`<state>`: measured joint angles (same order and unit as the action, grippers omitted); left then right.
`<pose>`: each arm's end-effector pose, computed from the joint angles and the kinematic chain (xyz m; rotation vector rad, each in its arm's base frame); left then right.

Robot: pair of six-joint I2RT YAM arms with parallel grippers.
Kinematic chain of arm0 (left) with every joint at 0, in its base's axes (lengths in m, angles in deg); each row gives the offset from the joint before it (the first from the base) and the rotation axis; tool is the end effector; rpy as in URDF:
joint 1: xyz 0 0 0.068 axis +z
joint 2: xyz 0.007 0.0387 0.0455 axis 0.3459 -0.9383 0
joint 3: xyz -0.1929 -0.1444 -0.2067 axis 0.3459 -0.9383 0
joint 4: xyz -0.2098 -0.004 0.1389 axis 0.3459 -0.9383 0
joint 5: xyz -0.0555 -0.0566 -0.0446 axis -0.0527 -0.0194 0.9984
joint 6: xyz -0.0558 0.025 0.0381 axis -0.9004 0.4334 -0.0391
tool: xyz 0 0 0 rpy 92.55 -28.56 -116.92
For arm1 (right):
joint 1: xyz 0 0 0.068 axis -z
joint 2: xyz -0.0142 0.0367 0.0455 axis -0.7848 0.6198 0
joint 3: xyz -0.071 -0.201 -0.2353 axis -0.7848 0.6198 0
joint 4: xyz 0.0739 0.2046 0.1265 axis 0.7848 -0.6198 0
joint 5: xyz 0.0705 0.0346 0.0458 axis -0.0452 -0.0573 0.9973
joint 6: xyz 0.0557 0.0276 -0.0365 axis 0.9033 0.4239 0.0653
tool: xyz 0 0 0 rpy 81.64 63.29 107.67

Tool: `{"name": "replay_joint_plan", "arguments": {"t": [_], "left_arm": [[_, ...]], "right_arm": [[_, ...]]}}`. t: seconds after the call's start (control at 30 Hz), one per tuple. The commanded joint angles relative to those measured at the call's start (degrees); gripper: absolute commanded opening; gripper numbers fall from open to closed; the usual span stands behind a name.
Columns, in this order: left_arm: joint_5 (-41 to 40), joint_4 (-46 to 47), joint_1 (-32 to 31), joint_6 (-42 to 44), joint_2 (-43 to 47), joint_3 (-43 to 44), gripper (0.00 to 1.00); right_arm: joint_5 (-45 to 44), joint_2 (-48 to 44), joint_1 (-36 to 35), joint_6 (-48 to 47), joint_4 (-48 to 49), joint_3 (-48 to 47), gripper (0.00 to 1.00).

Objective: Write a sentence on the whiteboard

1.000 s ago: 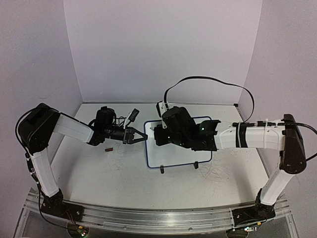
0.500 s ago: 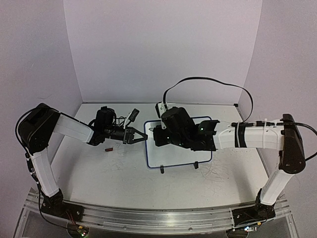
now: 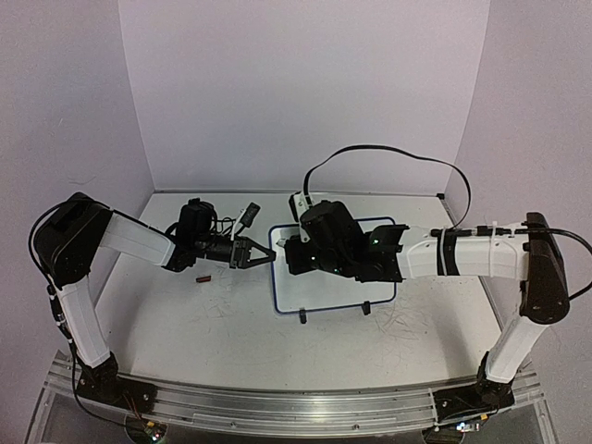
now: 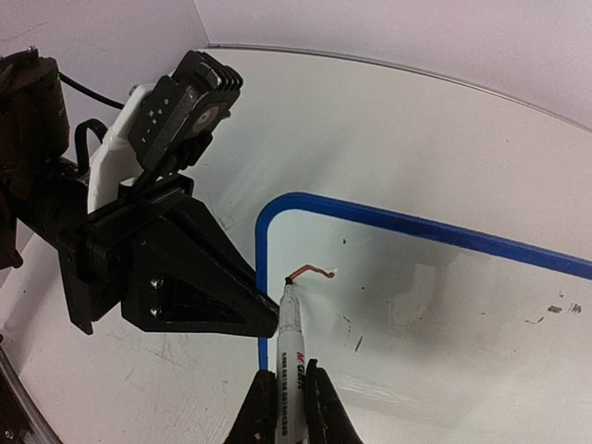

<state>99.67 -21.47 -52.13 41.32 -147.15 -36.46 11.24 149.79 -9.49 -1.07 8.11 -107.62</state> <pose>0.3077 -0.2481 0.2207 0.9102 1.8674 -1.4624 0.2200 0.3673 0.3081 -0.5305 2.0658 0.6189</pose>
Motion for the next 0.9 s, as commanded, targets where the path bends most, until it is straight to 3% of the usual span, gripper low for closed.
{"name": "replay_joint_plan", "arguments": {"t": [0.0, 0.87], "left_arm": [[1.14, 0.52, -0.18, -0.60, 0.90, -0.66, 0.00], [0.89, 0.52, -0.14, -0.68, 0.90, -0.64, 0.00]], "right_arm": [[-0.17, 0.88, -0.02, 1.04, -0.96, -0.52, 0.00], [-1.08, -1.58, -0.02, 3.51, -1.47, 3.75, 0.00]]}}
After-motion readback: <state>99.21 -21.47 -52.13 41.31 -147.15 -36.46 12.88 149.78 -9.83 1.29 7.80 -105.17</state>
